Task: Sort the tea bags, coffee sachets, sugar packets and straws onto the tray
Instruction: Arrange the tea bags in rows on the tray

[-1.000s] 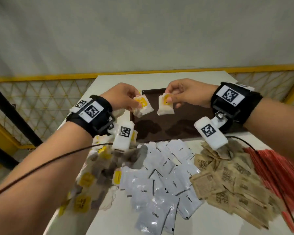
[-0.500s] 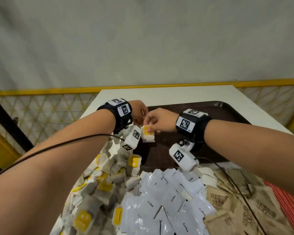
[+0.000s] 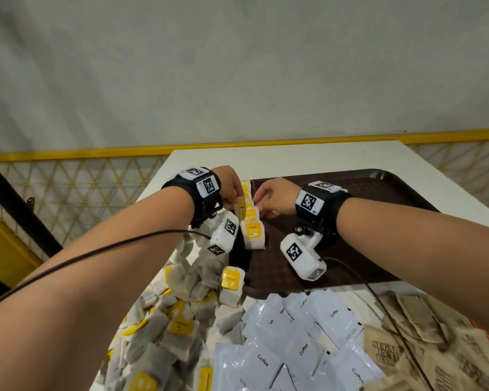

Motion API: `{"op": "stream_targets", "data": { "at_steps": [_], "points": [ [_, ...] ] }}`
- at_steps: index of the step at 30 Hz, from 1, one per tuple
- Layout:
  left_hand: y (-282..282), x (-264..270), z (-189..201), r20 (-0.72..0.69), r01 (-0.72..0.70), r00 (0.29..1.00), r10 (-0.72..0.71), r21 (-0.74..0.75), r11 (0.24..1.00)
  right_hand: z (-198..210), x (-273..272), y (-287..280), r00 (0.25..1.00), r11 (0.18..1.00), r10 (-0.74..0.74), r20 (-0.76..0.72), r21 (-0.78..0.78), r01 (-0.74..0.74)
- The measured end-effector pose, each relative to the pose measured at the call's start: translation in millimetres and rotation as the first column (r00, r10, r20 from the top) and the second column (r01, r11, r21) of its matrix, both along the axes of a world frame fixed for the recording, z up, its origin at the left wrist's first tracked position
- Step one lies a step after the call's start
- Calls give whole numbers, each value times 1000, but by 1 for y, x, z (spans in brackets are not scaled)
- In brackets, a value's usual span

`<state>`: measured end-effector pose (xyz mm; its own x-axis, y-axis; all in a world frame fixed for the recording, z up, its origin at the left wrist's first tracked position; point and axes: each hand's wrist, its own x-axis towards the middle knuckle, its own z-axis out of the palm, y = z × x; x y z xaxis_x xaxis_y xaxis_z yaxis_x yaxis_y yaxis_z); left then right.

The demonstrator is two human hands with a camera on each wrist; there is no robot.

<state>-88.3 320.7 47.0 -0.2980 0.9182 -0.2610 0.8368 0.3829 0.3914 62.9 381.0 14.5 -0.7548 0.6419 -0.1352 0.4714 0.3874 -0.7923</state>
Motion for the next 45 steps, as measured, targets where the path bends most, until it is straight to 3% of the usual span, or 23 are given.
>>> {"op": "stream_targets", "data": {
  "at_steps": [7,12,23,28,33,38,45],
  "points": [
    [8,-7,-2,33,-59,998,57,36,998,-2,-5,-3,999,997,-30,-41,-78,27],
    [12,-10,-3,61,-79,995,77,27,997,-3,0,-3,1000,996,28,4,-83,-28],
    [19,-11,-2,-34,-122,991,126,95,988,-2,-6,-8,1000,989,-24,-14,-148,22],
    [3,-11,5,67,-46,996,51,-68,997,-2,-7,-9,998,981,-62,-22,-186,57],
    [2,-6,2,62,-12,998,18,-84,996,0,-11,-12,995,978,-96,-38,-190,88],
    [6,-4,-1,-7,-56,998,55,-49,997,-3,-12,-12,988,972,-135,-80,-205,116],
    [11,2,-3,-93,-108,991,97,-121,987,-8,-10,-11,984,958,-138,-109,-268,104]
  ]
}}
